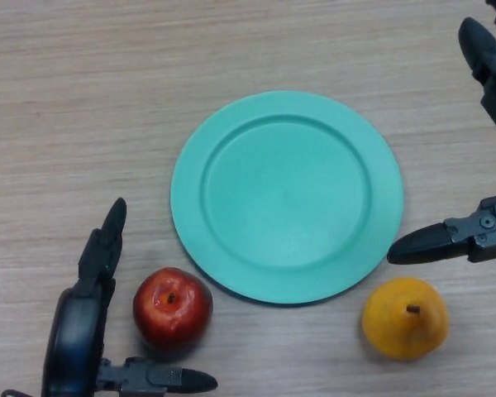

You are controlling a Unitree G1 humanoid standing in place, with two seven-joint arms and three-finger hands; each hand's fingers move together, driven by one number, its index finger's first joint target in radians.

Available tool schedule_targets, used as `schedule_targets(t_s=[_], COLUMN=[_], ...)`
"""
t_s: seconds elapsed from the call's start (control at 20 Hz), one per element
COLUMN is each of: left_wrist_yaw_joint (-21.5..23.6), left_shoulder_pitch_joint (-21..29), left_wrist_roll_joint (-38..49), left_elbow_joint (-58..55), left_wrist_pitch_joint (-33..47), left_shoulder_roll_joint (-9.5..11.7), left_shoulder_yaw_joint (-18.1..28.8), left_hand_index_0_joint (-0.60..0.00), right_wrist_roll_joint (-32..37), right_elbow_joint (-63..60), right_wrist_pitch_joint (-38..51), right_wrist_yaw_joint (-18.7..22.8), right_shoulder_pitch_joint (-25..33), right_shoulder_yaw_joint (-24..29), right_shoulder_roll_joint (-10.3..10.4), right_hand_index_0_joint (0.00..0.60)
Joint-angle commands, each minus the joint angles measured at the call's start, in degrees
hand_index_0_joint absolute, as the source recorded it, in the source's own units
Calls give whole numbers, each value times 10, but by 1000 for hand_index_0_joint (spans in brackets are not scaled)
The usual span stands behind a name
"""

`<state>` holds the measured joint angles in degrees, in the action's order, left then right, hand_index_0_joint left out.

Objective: Pick up the red apple and place it on the plate

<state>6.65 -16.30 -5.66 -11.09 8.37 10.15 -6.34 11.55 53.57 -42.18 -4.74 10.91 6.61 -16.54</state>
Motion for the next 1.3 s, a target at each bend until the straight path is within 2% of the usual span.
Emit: schedule_targets(t_s=[0.05, 0.1, 0.15, 0.2, 0.5, 0.65, 0.75, 0.8, 0.85, 0.95, 1.05, 1.1, 1.2, 1.3], left_wrist_yaw_joint=[40, 41, 32, 10, -7, -1, -1, -3, -5, -51, -45, -35, -35, -25], left_shoulder_pitch_joint=[4, 6, 9, 11, 0, -19, -2, 19, 62, 147, 236, 272, 329, 363], left_wrist_roll_joint=[-4, -8, -8, 14, 71, 45, 21, -1, -40, -68, -61, -71, -78, -68], left_elbow_joint=[-27, -28, -32, -42, -92, -162, -204, -198, -184, -173, -125, -81, 10, 80], left_wrist_pitch_joint=[40, 31, 11, -25, -96, -113, -127, -95, -68, -128, -185, -177, -136, -98], left_shoulder_roll_joint=[8, 7, 9, 9, 15, 21, 22, 22, 21, 11, 8, 8, 7, 7], left_shoulder_yaw_joint=[10, 8, 2, -6, -7, -3, -1, 0, 2, -2, -19, -30, -54, -70], left_hand_index_0_joint=[-251, -350, -500, -597, -600, -600, -600, -600, -600, -600, -600, -600, -600, -600], right_wrist_roll_joint=[18, 17, 17, 21, 37, 35, 44, 44, 38, 36, 39, 34, 41, 63], right_elbow_joint=[23, 21, 18, 15, 15, 17, 28, 32, 38, 43, 50, 53, 61, 64], right_wrist_pitch_joint=[72, 73, 77, 91, 124, 123, 121, 123, 132, 149, 148, 147, 147, 163], right_wrist_yaw_joint=[16, 15, 13, 9, 9, 3, 3, 3, 1, 6, 24, 29, 44, 63], right_shoulder_pitch_joint=[15, 16, 17, 11, -12, -17, -23, -27, -35, -40, -40, -41, -49, -66], right_shoulder_yaw_joint=[39, 41, 46, 54, 66, 69, 76, 77, 76, 83, 89, 87, 86, 90], right_shoulder_roll_joint=[-17, -20, -24, -25, -25, -24, -23, -23, -21, -16, -16, -17, -26, -44], right_hand_index_0_joint=[0, 0, 0, 0, 0, 0, 0, 0, 0, 0, 0, 0, 0, 0])
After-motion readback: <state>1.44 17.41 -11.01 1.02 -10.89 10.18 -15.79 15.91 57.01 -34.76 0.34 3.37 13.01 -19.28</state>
